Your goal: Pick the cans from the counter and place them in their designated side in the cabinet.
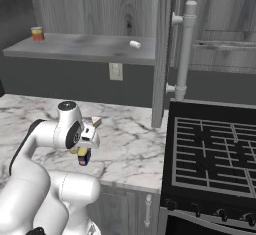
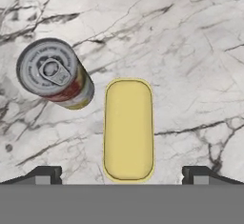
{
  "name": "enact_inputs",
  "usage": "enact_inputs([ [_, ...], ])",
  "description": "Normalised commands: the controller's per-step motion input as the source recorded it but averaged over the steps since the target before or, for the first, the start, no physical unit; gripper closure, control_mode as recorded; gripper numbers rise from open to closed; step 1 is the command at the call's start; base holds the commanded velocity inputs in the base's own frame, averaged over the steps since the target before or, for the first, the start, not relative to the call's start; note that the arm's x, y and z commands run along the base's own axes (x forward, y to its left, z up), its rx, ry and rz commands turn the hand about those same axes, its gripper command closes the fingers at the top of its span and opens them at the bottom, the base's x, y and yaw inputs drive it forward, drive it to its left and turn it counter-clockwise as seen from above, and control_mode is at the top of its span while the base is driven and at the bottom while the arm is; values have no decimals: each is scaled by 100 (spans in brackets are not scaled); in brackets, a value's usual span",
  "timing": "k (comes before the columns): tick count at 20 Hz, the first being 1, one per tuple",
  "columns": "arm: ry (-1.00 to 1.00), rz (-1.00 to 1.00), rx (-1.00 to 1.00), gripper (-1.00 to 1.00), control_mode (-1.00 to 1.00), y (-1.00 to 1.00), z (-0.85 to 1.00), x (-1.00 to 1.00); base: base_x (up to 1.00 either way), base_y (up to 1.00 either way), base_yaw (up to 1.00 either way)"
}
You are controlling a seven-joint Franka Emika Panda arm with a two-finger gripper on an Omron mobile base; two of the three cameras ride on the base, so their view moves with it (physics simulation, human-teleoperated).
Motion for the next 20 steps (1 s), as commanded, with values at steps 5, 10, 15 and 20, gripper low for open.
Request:
enact_inputs([
  [5, 0, 0, 0, -100, -100, 0, -7, 0, 0, 0, 0],
  [10, 0, 0, 0, -100, -100, 0, -9, 0, 0, 0, 0],
  [15, 0, 0, 0, -100, -100, 0, -14, 0, 0, 0, 0],
  [20, 0, 0, 0, -100, -100, 0, -18, 0, 0, 0, 0],
])
